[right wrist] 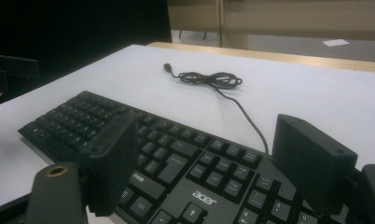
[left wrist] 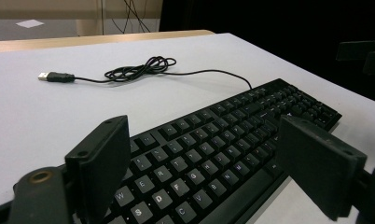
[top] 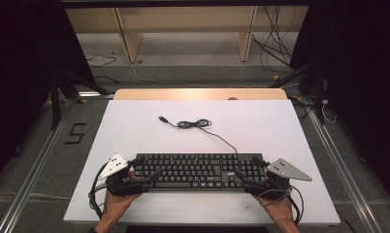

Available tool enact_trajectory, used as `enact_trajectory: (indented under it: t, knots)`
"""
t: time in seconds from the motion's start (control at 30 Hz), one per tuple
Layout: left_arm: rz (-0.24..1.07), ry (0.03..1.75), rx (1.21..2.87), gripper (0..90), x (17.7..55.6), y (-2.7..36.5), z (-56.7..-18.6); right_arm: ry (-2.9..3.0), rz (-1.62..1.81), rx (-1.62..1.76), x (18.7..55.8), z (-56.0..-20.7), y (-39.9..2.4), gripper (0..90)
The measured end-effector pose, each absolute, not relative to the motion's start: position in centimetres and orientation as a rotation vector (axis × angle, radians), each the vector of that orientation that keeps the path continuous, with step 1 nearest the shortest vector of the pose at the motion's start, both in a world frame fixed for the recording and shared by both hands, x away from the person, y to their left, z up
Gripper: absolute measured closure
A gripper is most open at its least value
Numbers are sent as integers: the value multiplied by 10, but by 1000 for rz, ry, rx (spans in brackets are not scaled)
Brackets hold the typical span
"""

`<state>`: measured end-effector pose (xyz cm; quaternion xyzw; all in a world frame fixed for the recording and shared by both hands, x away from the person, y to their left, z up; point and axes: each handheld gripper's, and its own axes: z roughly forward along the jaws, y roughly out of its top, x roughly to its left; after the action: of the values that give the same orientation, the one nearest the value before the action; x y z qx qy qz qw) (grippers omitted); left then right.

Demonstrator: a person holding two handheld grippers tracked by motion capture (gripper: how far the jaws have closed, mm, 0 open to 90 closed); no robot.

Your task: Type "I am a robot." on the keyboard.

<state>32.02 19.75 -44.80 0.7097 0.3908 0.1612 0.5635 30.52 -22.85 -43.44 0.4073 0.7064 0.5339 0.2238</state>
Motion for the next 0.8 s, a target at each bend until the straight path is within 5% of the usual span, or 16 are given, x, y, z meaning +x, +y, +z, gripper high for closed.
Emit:
enact_trajectory:
  t: [0.8]
  knots:
    - [388,934,1664,179,321,200,-448,1998,1509,1079,318,-424,-208,254]
